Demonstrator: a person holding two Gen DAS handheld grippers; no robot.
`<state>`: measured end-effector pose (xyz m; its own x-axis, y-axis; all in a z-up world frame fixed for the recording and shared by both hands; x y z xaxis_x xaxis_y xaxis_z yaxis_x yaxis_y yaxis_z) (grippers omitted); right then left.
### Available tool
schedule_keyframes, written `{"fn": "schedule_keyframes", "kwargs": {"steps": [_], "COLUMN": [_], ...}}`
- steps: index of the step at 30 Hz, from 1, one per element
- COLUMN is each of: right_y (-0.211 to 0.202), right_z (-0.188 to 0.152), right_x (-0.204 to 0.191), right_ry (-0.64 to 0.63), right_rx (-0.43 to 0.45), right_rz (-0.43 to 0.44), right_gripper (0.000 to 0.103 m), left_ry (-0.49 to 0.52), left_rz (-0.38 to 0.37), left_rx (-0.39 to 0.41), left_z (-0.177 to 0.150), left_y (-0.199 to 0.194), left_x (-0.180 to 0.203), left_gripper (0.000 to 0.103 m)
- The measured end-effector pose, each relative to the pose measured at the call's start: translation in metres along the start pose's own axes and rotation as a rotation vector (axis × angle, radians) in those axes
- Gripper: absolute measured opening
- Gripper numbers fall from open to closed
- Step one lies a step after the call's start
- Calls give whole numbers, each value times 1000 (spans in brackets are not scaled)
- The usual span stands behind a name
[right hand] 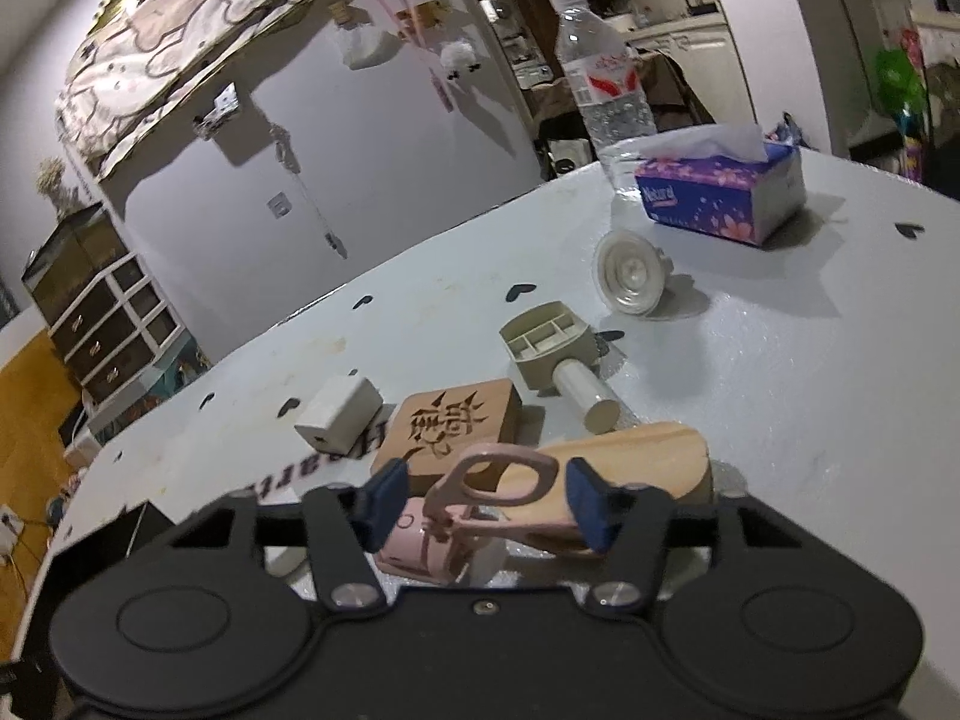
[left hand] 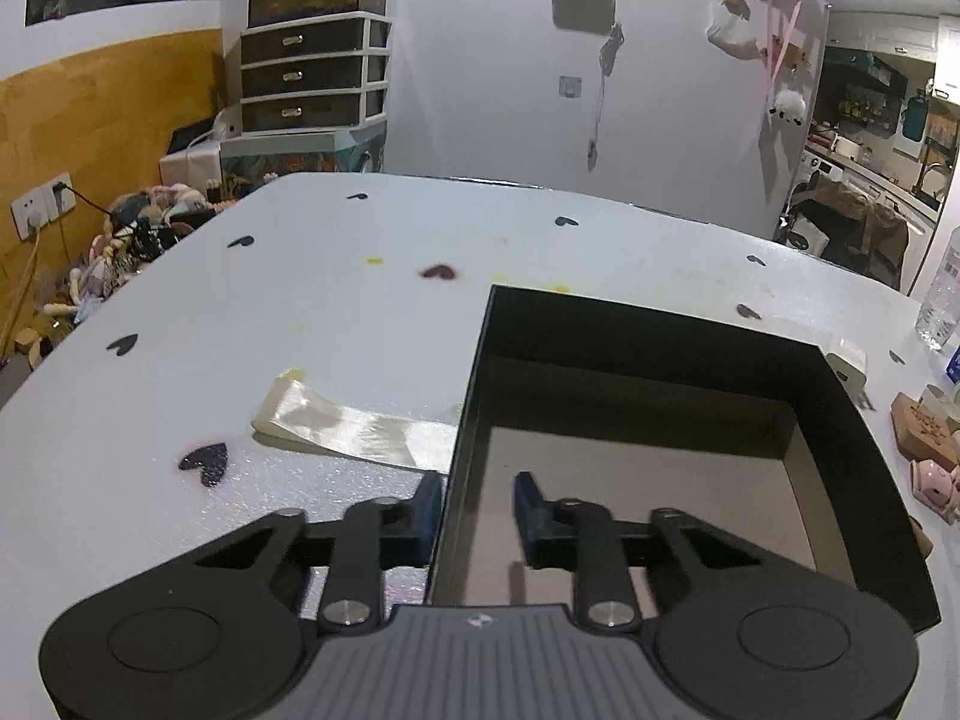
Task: Organize rigid objects
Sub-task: 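Move the left tool over the black box while the right tool grasps the pink eyelash curler, then carry the pink eyelash curler into the black box and open the right gripper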
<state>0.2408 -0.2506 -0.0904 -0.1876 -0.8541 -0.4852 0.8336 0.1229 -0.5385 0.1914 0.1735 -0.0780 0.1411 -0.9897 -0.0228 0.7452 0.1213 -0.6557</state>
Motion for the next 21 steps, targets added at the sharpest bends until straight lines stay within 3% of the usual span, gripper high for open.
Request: {"fn": "schedule_keyframes", "kwargs": {"steps": [2, 7, 12, 21], "right_y": [2, 0, -14, -35], "right_z": [2, 8, 22, 41], "right_x": [2, -3, -24, -102], "right_ry": [24, 15, -70, -229], "right_rx": [-7, -2, 47, 69], "right_rz": [2, 10, 54, 295], "right_gripper": [44, 35, 30, 30], "left_ry": [-2, -11, -9, -15], "left_rz": [6, 33, 29, 26], "left_rx": [-2, -11, -8, 8], "left_z": [1, 2, 2, 1], "left_y": [1, 4, 5, 4], "left_x": [0, -5, -6, -6], "left_gripper": [23, 8, 8, 8]}}
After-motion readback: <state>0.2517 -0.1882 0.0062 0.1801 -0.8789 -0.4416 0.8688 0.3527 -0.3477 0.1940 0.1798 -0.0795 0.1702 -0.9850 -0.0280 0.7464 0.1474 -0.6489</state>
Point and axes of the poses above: each gripper's, at about its wrist camera, not at the fingertips, and y roughly the way its jaws point, x to its right, z to its top, the point moved 6 cm from there along y, roughly the way its jaws point, and after that the axes turned 5 degrees about y, right-handed, at the moved point
